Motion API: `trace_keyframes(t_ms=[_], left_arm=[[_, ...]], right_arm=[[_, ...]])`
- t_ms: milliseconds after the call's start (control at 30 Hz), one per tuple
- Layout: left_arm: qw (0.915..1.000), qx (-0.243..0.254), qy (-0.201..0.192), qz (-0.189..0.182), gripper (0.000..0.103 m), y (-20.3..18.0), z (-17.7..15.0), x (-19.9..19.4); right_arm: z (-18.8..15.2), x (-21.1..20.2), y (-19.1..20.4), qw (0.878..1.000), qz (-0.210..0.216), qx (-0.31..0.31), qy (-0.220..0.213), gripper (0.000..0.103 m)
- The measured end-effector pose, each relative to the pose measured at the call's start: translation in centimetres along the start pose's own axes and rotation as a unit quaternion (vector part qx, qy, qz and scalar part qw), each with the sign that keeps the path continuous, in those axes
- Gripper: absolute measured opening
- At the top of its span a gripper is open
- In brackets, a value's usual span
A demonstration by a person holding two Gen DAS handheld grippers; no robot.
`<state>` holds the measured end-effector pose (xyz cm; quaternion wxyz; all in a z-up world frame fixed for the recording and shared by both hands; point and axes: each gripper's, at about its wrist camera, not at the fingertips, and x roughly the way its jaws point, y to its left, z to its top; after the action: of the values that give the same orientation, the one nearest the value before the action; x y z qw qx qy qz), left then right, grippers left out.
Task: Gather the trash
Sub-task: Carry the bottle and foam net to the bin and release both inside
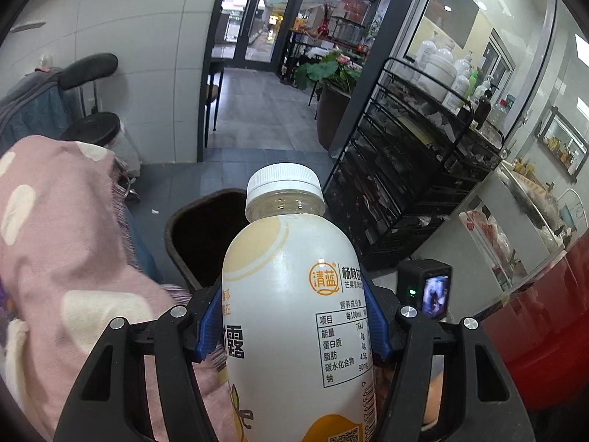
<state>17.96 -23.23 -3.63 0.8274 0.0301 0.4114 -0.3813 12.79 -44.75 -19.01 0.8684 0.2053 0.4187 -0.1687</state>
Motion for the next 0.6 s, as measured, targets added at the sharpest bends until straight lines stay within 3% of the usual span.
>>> trace_keyframes(t_ms=[267, 600], left_arm=[[0.9968, -0.016, 0.075, 0.02, 0.062, -0.4, 0.5, 6.3], [0.9845, -0.042, 0.154, 0.072, 0.062, 1.3, 0.4, 12.7]], right_arm=[[-0.9, -2.1, -1.0, 1.0, -0.006, 0.002, -0.009, 0.078], [-1.9, -2.7, -2.2, 1.0, -0.007, 0.017, -0.004, 0.078]])
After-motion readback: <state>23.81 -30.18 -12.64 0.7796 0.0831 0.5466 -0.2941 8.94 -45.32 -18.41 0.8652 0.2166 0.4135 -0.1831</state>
